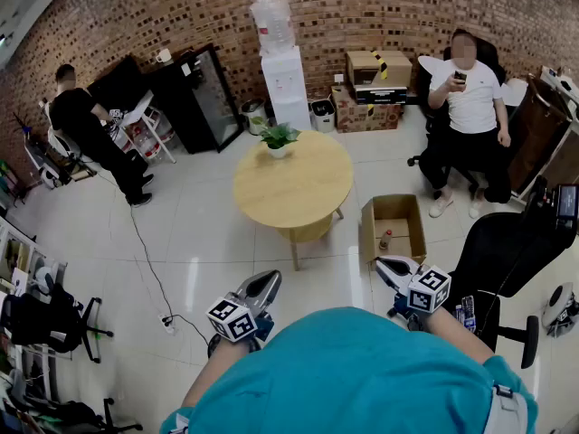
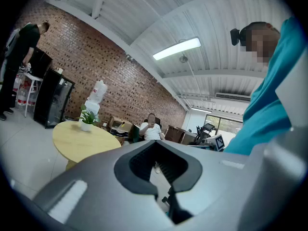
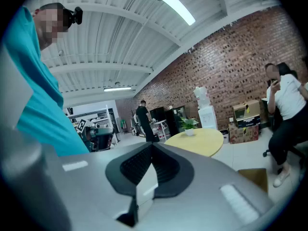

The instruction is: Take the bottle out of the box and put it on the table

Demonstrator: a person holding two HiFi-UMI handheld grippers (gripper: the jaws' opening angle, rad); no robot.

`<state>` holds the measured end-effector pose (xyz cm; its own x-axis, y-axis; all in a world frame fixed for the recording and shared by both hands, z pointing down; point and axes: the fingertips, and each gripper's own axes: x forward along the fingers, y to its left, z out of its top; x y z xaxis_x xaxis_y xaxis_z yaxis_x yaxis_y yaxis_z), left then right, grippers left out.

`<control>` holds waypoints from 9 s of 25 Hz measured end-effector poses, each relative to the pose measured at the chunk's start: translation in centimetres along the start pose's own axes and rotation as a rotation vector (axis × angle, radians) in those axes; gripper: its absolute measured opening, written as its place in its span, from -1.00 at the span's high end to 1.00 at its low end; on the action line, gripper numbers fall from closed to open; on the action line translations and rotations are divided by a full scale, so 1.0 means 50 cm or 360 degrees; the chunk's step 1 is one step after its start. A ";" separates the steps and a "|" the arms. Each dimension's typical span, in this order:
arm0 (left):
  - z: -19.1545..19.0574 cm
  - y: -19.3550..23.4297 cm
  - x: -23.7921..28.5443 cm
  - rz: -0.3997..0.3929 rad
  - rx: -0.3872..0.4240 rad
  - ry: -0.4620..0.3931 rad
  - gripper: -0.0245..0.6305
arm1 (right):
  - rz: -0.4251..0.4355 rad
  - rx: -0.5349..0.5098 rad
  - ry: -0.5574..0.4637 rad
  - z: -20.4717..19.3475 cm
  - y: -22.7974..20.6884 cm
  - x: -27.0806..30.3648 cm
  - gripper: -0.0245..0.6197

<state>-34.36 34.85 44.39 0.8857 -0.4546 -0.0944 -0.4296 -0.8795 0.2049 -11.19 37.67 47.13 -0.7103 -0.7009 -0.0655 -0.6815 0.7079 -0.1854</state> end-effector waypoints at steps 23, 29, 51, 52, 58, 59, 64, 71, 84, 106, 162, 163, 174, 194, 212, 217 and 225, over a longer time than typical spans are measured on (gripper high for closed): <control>-0.085 -0.084 0.315 0.0030 -0.0054 0.0086 0.93 | 0.0065 0.0218 -0.0035 -0.026 -0.283 -0.176 0.92; -0.061 0.106 0.288 -0.0033 -0.0140 0.0027 0.93 | 0.0015 0.0145 0.0057 -0.014 -0.299 0.010 0.92; 0.211 0.745 0.420 -0.0359 -0.0272 0.0216 0.93 | -0.0268 0.0214 0.0179 0.174 -0.542 0.652 0.91; 0.201 0.744 0.459 -0.0355 -0.0264 0.0240 0.93 | -0.0264 0.0233 0.0164 0.171 -0.581 0.641 0.91; 0.107 0.742 0.773 -0.0224 -0.0154 0.0404 0.93 | -0.0102 0.0310 0.0093 0.107 -0.889 0.552 0.91; 0.091 0.742 0.830 -0.0199 -0.0169 0.0432 0.93 | -0.0087 0.0328 0.0092 0.101 -0.944 0.534 0.91; 0.038 0.770 1.116 -0.0203 -0.0164 0.0641 0.93 | -0.0158 0.0337 0.0120 0.100 -1.243 0.490 0.91; -0.410 0.826 1.359 -0.0572 0.0011 0.0996 0.93 | -0.0559 0.0341 0.0081 -0.304 -1.565 0.387 0.89; -1.150 0.808 1.495 -0.0980 0.0150 0.1693 0.93 | -0.1104 0.0598 0.0302 -1.110 -1.755 0.232 0.65; -1.938 1.210 1.359 -0.0608 0.0328 0.2710 0.93 | -0.0835 0.0315 0.1087 -1.977 -1.797 0.514 0.29; -0.650 0.610 1.579 -0.0632 -0.0179 0.1784 0.93 | -0.0541 0.0163 0.1411 -0.706 -1.566 0.205 0.46; -0.596 0.611 1.569 -0.0616 -0.0204 0.1725 0.93 | -0.0491 0.0138 0.1431 -0.660 -1.544 0.212 0.46; -0.073 0.656 1.357 -0.0503 -0.0134 0.1114 0.93 | -0.0062 -0.0225 0.1589 -0.120 -1.298 0.365 0.46; 0.387 0.946 0.747 -0.0119 0.0043 0.0377 0.93 | 0.0340 -0.0641 0.1519 0.275 -0.838 0.925 0.46; 0.322 1.105 0.481 0.0128 -0.0007 0.0352 0.93 | 0.0499 -0.0736 0.1769 -0.014 -0.747 1.237 0.46; 0.328 1.115 0.453 0.0132 -0.0017 0.0349 0.93 | 0.0491 -0.0657 0.1726 -0.032 -0.739 1.251 0.46; 0.348 1.106 0.414 0.0117 -0.0036 0.0340 0.93 | 0.0418 -0.0528 0.1567 -0.020 -0.744 1.259 0.41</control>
<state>-42.85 -25.65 36.82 0.8705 -0.4749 0.1293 -0.4922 -0.8407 0.2257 -30.71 -32.70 50.90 -0.5705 -0.2495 0.7825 -0.3952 0.9186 0.0047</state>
